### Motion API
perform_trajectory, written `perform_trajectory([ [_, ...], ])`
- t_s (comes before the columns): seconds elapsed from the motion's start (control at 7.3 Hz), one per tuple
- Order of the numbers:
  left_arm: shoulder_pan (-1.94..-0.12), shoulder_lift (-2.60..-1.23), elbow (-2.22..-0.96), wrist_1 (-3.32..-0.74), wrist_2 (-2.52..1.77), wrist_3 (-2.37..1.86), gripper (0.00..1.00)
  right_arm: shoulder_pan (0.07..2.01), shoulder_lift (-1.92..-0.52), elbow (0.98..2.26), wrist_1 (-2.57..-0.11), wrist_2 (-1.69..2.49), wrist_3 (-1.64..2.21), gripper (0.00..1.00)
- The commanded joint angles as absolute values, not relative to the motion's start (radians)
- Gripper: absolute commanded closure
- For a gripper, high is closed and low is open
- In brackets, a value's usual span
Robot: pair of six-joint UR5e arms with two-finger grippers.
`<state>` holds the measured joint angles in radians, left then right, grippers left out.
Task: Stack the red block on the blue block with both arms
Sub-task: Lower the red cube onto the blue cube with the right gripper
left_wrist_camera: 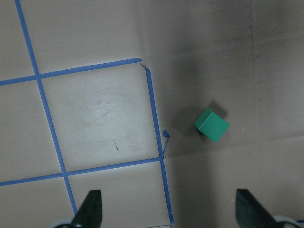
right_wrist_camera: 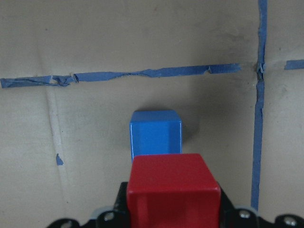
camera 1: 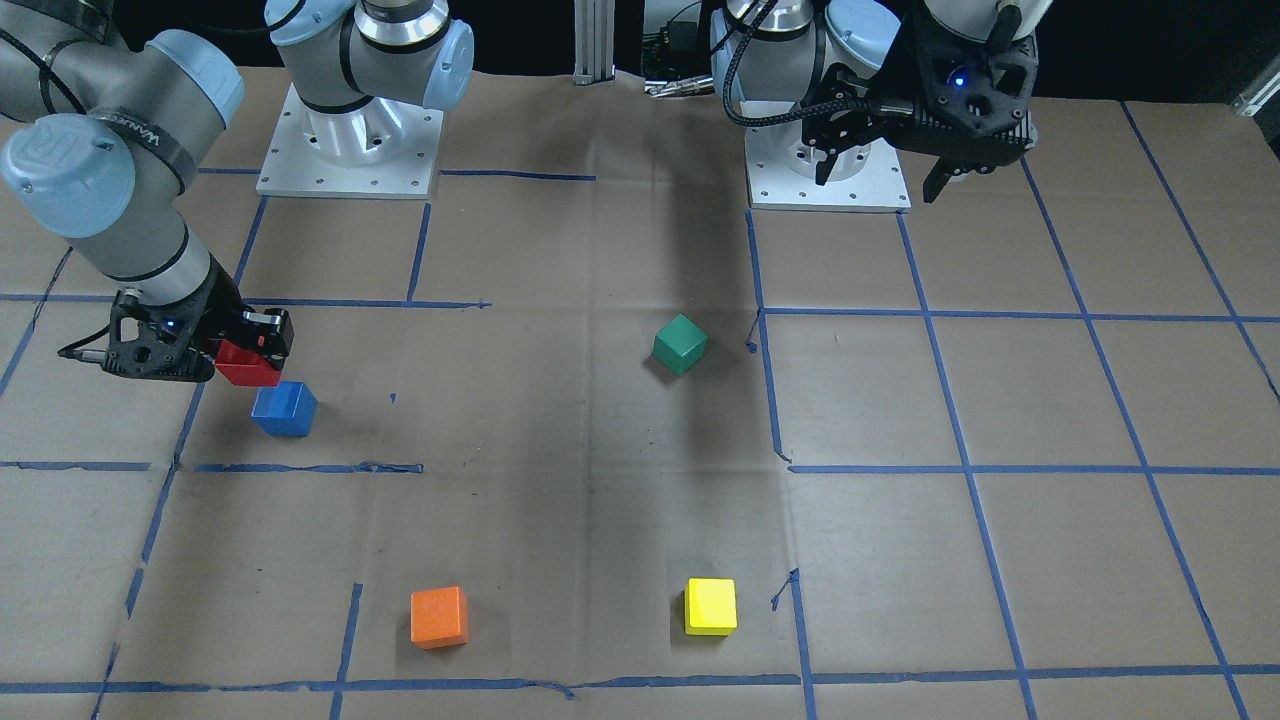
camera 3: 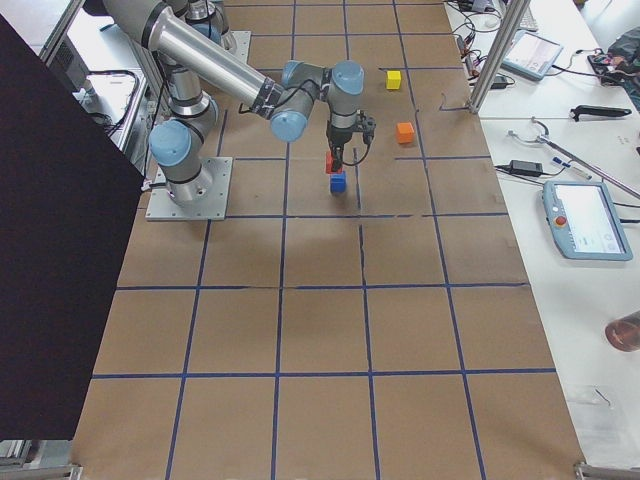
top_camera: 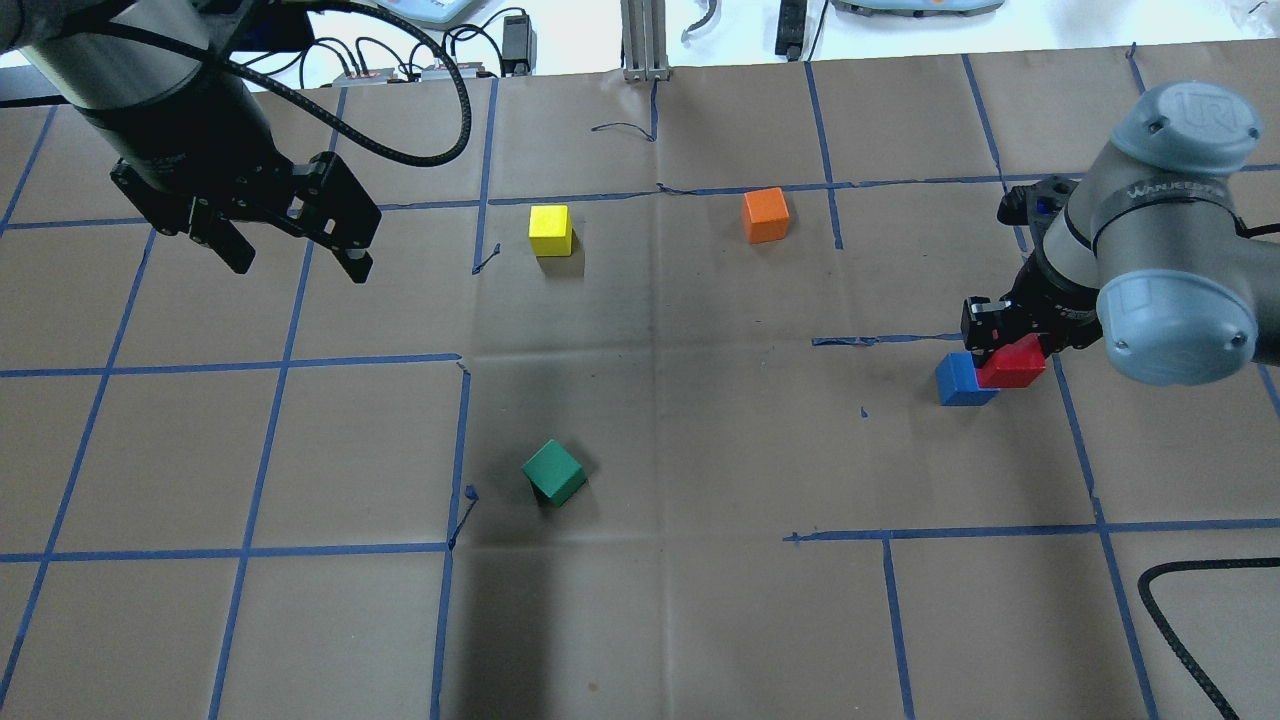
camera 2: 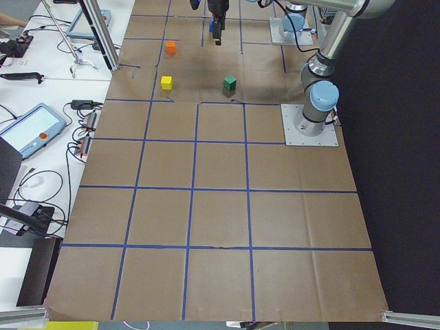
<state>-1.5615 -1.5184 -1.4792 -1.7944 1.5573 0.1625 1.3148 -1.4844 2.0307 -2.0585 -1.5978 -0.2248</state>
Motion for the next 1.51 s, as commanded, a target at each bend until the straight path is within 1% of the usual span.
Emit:
perform_trajectory([
  [0.0, -1.562, -1.52, -1.48, -1.796, 1.554, 0.163, 0.0, 1.316, -1.448, 2.037, -2.101, -1.598, -0.259, 0.91],
  [0.27, -1.562, -1.522, -1.48, -1.795, 1.551, 0.161, 0.0, 1.316, -1.404, 2.034, -2.19, -1.598, -0.253, 0.91],
  [0.68, -1.562, -1.528, -1.479, -1.795, 1.545, 0.161, 0.0, 1.333, -1.41, 2.028, -2.192, -1.571, -0.247, 0.91],
  [1.1, -1.562, -1.525, -1.48, -1.795, 1.548, 0.161, 0.0, 1.338, -1.378, 2.028, -2.217, -1.583, -0.245, 0.9],
  [1.37, -1.562, -1.519, -1.48, -1.793, 1.555, 0.164, 0.0, 1.338, -1.382, 2.029, -2.218, -1.591, -0.247, 0.9],
])
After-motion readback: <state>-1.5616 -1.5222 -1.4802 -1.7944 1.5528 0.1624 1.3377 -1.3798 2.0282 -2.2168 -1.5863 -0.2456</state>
